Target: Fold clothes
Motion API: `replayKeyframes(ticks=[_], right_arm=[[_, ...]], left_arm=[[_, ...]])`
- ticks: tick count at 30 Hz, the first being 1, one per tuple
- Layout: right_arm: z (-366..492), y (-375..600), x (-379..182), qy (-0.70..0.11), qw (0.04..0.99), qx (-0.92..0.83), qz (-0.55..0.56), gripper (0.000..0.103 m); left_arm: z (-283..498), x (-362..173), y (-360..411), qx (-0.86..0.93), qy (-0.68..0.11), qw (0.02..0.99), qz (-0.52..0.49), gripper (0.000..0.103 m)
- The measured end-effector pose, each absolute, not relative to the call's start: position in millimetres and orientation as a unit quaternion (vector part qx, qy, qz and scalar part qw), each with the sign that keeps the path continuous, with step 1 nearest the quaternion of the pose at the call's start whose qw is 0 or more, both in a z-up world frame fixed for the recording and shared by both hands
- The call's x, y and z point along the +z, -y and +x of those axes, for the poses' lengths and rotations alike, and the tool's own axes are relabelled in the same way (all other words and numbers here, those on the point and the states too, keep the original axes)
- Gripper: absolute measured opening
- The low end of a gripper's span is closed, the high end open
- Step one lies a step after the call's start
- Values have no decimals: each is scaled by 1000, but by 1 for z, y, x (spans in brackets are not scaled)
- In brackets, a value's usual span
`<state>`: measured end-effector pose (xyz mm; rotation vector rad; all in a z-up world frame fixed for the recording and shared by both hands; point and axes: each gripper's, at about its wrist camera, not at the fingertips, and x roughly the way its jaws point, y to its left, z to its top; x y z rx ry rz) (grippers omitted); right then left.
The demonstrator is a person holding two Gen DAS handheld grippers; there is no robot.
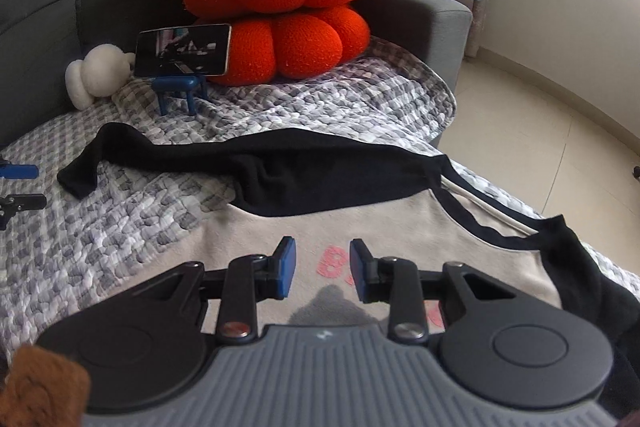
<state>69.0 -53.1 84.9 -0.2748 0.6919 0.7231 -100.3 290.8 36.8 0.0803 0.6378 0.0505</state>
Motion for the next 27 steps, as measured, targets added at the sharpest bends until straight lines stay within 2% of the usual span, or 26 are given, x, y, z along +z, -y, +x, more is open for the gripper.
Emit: replayKeyframes(ticks=[8, 13, 15, 16, 17, 18, 24, 27], right_arm=[[82, 11, 73, -325, 857, 372, -147, 33], [90, -10, 64, -319, 847, 395, -158, 33], [91, -18, 62, -315, 842, 407, -160, 33], [92, -22, 61, -313, 840, 412, -162, 33], [93, -27, 59, -311, 838, 418, -163, 33], [93, -32, 58, -310, 835, 423, -168, 33], [96, -58, 47, -308, 830, 419, -201, 36], [102, -51, 52, -307, 834, 427, -164, 35]], left_arm=[[-65, 17, -277, 10, -318, 943, 102, 66], [-52, 5, -286, 4, -327, 939, 105, 66], [-49, 5, -291, 2, -333, 937, 107, 55], [-47, 6, -295, -1, -338, 936, 101, 29], [-45, 9, -300, -3, -342, 936, 83, 13], [-43, 13, -307, 1, -343, 938, 57, 7], [-47, 52, -389, 49, -293, 938, -180, 6], [-57, 69, -435, 69, -256, 919, -291, 6]])
